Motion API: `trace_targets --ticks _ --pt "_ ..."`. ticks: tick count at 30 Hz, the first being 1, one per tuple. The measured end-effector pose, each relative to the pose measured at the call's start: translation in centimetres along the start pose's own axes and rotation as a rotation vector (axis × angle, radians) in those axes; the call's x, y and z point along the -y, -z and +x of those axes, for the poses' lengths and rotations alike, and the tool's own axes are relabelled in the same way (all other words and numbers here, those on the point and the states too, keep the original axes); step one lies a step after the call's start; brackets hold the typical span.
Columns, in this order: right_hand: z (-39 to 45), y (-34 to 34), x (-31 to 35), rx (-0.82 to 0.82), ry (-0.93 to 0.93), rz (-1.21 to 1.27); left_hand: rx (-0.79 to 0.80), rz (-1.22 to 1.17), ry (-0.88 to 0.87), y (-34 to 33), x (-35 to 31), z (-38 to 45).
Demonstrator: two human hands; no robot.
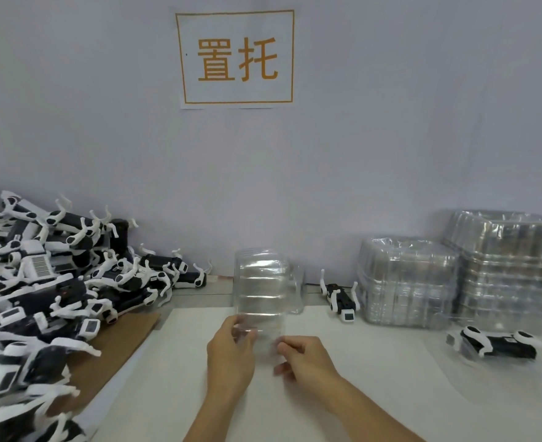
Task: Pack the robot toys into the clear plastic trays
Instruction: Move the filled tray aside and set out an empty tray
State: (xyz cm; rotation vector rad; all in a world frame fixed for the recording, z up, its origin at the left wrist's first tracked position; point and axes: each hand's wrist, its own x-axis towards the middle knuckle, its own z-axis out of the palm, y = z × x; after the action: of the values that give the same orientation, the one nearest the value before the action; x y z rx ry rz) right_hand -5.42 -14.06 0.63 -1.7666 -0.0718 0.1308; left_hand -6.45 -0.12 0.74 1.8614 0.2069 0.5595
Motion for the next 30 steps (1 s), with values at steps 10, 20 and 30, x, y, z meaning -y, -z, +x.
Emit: trace_targets --ticks 10,20,30 --pt "-2.3 1.2 -0.8 0.022 0.068 0.233 0.135 -0.028 -0.043 2.5 -0.8 -1.3" --pt "-4.2 0.5 1.6 0.036 0.269 0.198 0.227 -0.097 -0.042 2.7 -2.7 -3.2" --pt "-4.7 -0.1 2.0 -0.061 0.403 0.045 0.103 0.097 -0.097 2.0 -2.5 -3.0"
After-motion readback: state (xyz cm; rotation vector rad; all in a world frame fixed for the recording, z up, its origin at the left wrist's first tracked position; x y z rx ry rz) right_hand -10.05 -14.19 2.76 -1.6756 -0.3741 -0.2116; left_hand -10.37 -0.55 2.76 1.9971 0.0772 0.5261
